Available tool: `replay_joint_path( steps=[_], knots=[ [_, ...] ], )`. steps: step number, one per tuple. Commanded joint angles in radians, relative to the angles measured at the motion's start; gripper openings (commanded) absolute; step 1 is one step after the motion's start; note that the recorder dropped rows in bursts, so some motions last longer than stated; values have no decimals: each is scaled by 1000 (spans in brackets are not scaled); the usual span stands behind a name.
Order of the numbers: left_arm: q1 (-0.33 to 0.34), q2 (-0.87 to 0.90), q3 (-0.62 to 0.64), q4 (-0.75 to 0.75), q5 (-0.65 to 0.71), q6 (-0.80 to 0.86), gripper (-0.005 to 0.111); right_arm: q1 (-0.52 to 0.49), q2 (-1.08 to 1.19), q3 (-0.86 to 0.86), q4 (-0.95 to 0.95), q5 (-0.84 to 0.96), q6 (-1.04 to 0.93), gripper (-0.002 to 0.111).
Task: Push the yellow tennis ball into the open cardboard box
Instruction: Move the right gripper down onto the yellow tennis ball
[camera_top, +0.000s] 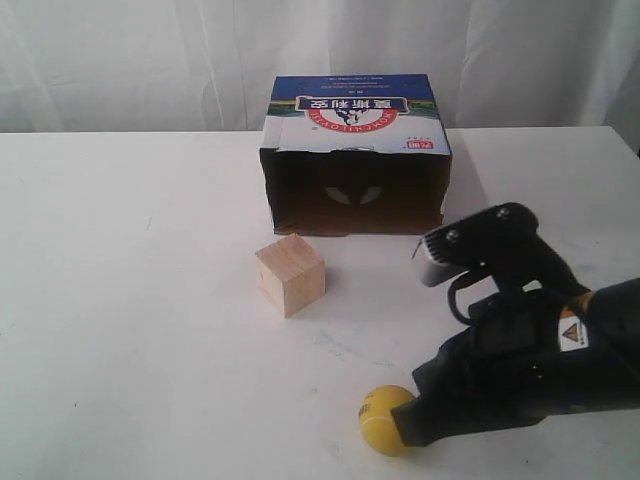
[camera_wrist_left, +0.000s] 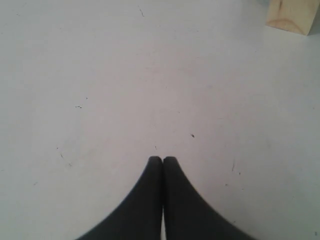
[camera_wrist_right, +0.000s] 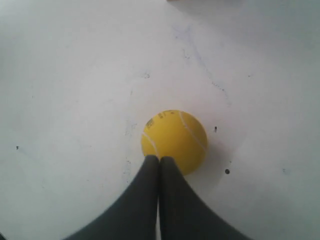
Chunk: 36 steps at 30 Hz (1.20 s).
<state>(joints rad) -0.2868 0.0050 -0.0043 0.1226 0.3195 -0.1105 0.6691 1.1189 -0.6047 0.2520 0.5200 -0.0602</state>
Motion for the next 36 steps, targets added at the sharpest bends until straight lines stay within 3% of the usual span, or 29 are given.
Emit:
replay_joint_path(
  steps=[1, 36],
  knots=[
    [-5, -5, 4, -1, 20, 2, 0, 48, 49, -3, 6, -36, 15, 0],
    [-5, -5, 4, -1, 20, 2, 0, 46, 323, 0, -43, -257, 14, 0]
  ],
)
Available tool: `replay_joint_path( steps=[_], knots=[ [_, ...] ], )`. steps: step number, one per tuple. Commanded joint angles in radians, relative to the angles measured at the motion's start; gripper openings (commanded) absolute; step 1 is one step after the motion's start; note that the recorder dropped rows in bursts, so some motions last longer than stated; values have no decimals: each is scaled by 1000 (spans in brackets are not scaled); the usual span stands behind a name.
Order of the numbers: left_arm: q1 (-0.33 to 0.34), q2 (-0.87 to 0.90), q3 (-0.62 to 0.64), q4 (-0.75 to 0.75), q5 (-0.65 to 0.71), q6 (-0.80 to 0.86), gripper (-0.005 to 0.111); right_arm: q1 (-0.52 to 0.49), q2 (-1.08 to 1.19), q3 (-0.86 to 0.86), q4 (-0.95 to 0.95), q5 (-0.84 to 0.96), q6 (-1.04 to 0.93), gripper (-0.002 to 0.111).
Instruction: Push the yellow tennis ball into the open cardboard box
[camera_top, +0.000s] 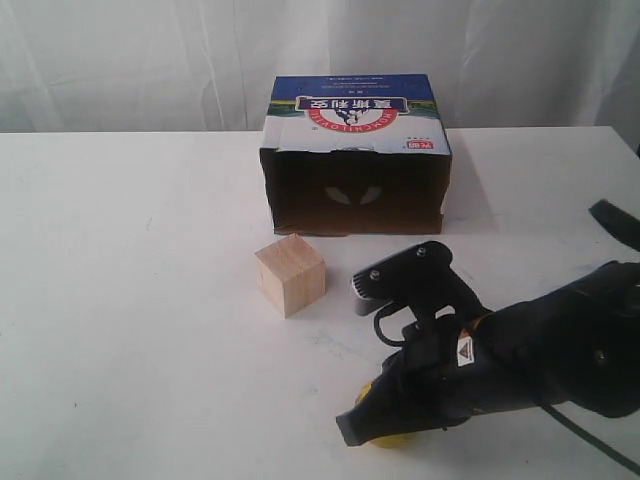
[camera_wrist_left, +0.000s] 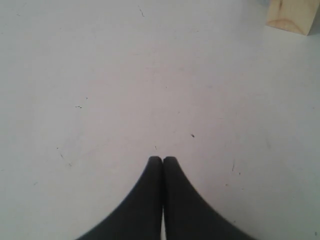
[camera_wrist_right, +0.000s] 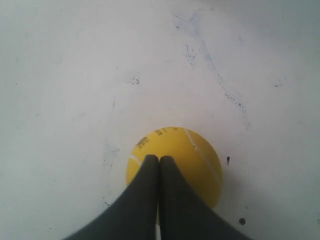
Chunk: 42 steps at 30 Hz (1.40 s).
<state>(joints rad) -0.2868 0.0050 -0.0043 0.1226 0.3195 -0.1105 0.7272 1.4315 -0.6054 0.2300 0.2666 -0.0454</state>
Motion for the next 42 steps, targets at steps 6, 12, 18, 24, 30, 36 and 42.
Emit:
replay_joint_path(
  steps=[6, 12, 18, 24, 30, 36, 42],
  knots=[
    [-5, -5, 4, -1, 20, 2, 0, -59, 11, 1, -37, -11, 9, 0],
    [-5, -5, 4, -1, 20, 2, 0, -105, 11, 1, -55, -58, 9, 0],
    [-5, -5, 4, -1, 20, 2, 0, -152, 11, -27, -97, -57, 9, 0],
    [-5, -5, 4, -1, 20, 2, 0, -152, 9, -74, -97, 24, 9, 0],
    [-5, -5, 4, -1, 20, 2, 0, -152, -26, -74, -103, 45, 9, 0],
    [-5, -5, 4, -1, 20, 2, 0, -186, -4, -71, -205, 1, 53, 0],
    [-5, -5, 4, -1, 20, 2, 0, -251, 62, -71, -242, -18, 77, 0]
  ],
)
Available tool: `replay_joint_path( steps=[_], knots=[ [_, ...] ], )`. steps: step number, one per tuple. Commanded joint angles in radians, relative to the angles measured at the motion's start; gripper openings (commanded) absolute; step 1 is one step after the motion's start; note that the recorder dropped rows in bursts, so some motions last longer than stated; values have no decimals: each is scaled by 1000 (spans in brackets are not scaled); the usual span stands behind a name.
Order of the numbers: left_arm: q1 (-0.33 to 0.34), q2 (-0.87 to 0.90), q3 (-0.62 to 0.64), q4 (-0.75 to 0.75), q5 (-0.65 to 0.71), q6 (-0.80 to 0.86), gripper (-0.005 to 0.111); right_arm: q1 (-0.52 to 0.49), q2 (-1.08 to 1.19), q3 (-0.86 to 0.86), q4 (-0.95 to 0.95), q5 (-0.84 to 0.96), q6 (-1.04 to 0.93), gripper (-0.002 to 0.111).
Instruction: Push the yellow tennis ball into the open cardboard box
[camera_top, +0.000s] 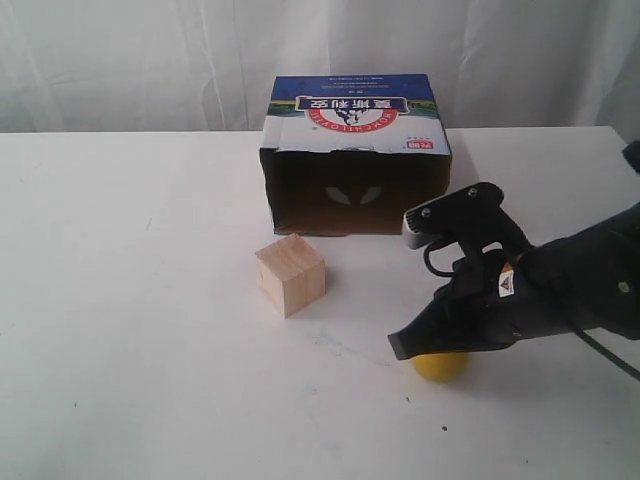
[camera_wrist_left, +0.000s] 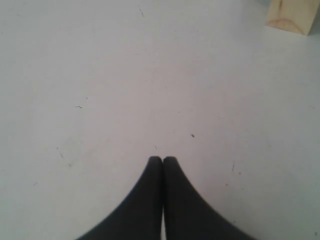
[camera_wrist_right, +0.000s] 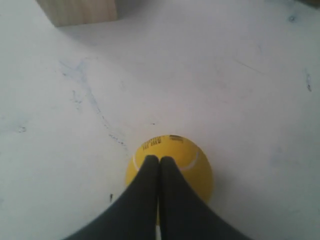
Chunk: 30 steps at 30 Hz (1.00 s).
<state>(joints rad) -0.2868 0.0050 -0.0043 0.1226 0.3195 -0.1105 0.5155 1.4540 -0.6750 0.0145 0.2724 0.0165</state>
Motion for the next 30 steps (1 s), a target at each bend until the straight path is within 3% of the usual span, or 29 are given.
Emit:
replay_joint_path(
  steps=[1, 15, 22, 30],
  knots=[
    [-5, -5, 4, -1, 20, 2, 0, -49, 54, -2, -27, -31, 15, 0],
    [-5, -5, 4, -1, 20, 2, 0, -67, 110, -28, -36, -34, 41, 0],
    [-5, -5, 4, -1, 20, 2, 0, -67, 116, -137, -106, -62, 41, 0],
    [-5, -5, 4, -1, 20, 2, 0, -67, 34, -183, -121, 176, 48, 0]
  ],
)
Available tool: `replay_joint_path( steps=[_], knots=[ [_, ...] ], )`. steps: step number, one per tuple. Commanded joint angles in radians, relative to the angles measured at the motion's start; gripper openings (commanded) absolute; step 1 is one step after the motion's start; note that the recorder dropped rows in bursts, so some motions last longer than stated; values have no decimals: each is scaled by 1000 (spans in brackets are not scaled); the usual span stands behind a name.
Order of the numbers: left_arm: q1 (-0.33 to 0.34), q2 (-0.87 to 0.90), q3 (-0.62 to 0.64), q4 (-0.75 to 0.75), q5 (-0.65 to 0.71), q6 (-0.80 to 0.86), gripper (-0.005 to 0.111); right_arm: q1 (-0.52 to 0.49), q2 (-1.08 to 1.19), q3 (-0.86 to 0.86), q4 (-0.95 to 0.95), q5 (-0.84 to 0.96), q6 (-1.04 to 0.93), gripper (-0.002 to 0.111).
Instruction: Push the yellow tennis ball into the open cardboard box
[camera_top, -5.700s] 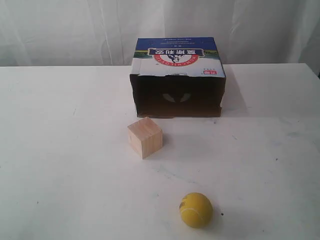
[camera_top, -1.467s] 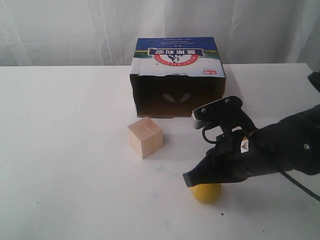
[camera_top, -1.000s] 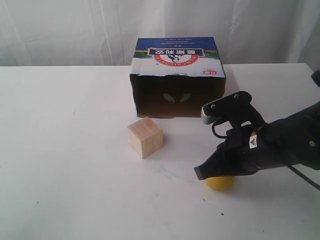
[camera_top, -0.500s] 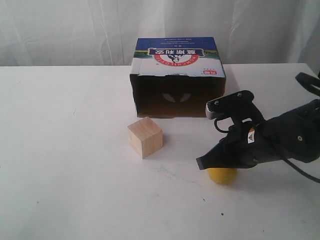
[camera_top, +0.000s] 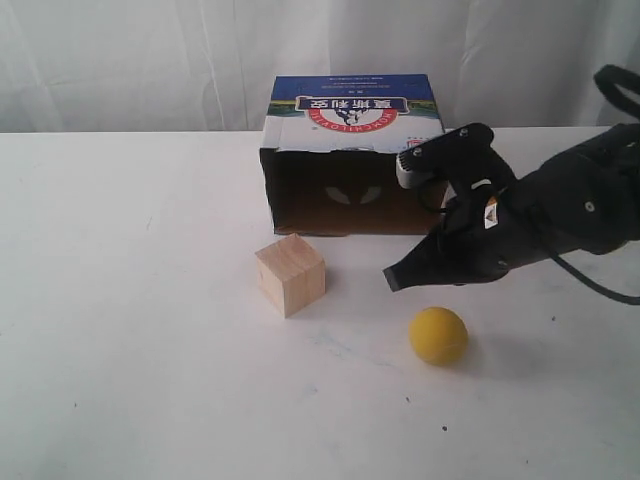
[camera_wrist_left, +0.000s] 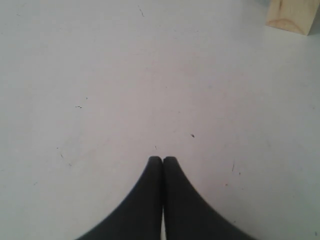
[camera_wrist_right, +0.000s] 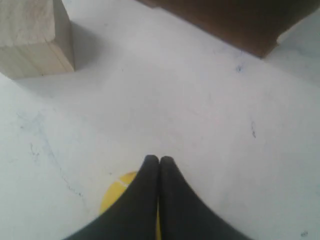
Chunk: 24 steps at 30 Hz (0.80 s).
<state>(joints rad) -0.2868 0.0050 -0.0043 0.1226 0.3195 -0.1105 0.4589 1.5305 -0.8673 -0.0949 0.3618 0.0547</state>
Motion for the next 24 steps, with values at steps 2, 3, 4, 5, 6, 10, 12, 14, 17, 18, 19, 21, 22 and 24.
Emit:
replay_joint_path(
  steps=[2, 3, 4, 5, 6, 10, 12, 14, 17, 18, 19, 21, 22, 24],
  knots=[
    [-5, -5, 4, -1, 20, 2, 0, -11, -51, 32, -14, 102, 11, 0],
    [-5, -5, 4, -1, 20, 2, 0, -8, -51, 36, -10, 108, 11, 0],
    [-5, -5, 4, -1, 20, 2, 0, 0, -51, 43, -10, 94, 11, 0],
    [-5, -5, 4, -1, 20, 2, 0, 9, -47, 43, -8, 89, 11, 0],
    [-5, -5, 4, -1, 20, 2, 0, 16, -40, 43, -2, 82, 11, 0],
    [-5, -5, 4, -1, 20, 2, 0, 43, -1, 43, 21, 84, 11, 0],
    [-5, -5, 4, -1, 20, 2, 0, 64, 10, 43, 42, 78, 11, 0],
    [-5, -5, 4, -1, 20, 2, 0, 82, 17, 43, 61, 69, 1, 0],
    [-5, -5, 4, -1, 20, 2, 0, 99, 32, 43, 61, 66, -1, 0],
    [-5, -5, 4, -1, 20, 2, 0, 99, 39, 43, 61, 66, -1, 0],
    [-5, -5, 4, -1, 20, 2, 0, 99, 49, 43, 61, 66, -1, 0],
    [-5, -5, 4, -1, 20, 2, 0, 99, 70, 43, 61, 66, -1, 0],
    [-5, -5, 4, -1, 20, 2, 0, 99, 79, 43, 61, 64, -1, 0],
    [-5, -5, 4, -1, 20, 2, 0, 99, 99, 43, 61, 55, -1, 0]
  ],
)
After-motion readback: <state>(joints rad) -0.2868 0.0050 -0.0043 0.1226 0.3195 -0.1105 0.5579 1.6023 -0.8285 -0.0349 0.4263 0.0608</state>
